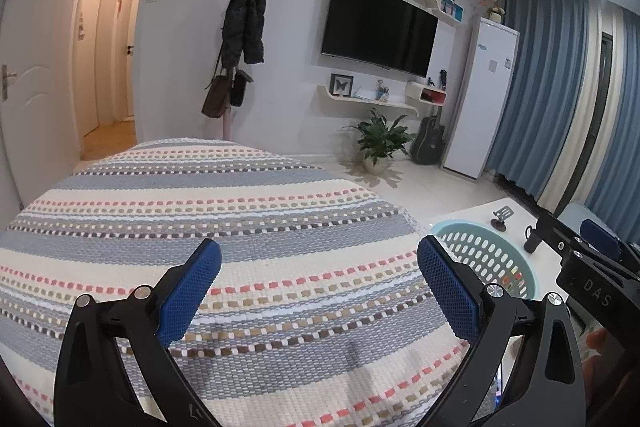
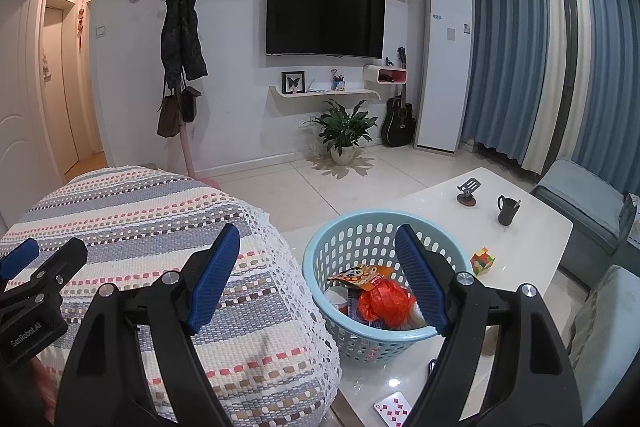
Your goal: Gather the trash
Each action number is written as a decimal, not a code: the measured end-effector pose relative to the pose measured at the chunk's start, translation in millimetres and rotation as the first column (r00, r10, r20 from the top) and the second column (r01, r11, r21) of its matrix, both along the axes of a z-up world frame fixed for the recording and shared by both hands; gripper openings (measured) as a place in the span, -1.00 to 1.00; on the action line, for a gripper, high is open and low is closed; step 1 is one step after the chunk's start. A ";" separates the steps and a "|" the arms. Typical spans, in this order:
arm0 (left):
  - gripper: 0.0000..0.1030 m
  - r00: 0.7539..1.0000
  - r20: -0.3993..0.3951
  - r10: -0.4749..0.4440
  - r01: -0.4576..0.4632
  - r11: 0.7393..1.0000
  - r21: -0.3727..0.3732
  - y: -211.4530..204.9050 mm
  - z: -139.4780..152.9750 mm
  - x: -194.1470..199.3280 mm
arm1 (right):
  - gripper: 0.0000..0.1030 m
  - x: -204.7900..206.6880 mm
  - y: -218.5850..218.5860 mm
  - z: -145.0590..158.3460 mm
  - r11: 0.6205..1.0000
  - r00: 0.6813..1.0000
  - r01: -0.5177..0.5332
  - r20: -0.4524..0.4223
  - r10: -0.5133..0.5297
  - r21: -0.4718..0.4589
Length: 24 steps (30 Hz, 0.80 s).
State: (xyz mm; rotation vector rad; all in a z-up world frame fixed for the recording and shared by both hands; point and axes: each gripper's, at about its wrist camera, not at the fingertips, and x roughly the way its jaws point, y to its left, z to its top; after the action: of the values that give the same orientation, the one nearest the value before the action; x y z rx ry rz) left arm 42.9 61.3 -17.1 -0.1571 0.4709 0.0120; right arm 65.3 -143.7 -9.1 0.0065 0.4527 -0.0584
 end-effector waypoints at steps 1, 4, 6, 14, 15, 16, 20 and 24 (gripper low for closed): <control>0.85 1.000 -0.001 0.000 0.000 1.000 0.001 -0.1 0.1 -0.2 | 0.47 -0.1 0.1 -0.2 1.000 1.000 0.001 0.000 -0.001 -0.001; 0.85 1.000 0.001 0.001 -0.001 1.000 0.003 -0.2 0.2 -0.4 | 0.47 0.4 -0.6 -1.2 1.000 1.000 -0.002 -0.006 0.002 0.002; 0.85 1.000 0.004 0.000 -0.001 1.000 0.007 -1.6 0.5 -1.1 | 0.47 0.8 -1.0 -2.5 1.000 1.000 -0.005 -0.011 0.005 0.008; 0.85 1.000 0.011 0.017 -0.017 0.998 0.054 -8.6 1.1 -3.6 | 0.47 1.1 -1.2 -4.7 1.000 1.000 -0.010 -0.020 0.010 0.009; 0.85 1.000 0.017 0.013 -0.014 0.998 0.062 -9.8 1.4 -4.4 | 0.47 1.3 -1.0 -5.2 1.000 1.000 -0.010 -0.022 0.011 0.009; 0.85 1.000 0.027 0.012 -0.014 0.997 0.074 -11.1 2.0 -6.0 | 0.47 2.0 -0.2 -5.6 1.000 1.000 -0.011 -0.023 0.011 0.009; 0.85 0.999 0.040 0.017 -0.021 0.995 0.100 -13.8 4.2 -8.8 | 0.47 3.3 -0.8 -5.9 1.000 1.000 -0.010 -0.024 0.010 0.008; 0.85 1.000 0.018 0.017 -0.018 0.997 0.078 -9.9 3.3 -5.6 | 0.47 3.3 -0.9 -6.3 1.000 1.000 -0.009 -0.026 0.010 0.010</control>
State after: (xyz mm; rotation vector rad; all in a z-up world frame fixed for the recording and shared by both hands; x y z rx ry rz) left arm 37.3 51.4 -13.7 -0.0844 0.4512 0.0461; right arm 68.6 -144.6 -15.4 0.0134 0.4789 -0.0470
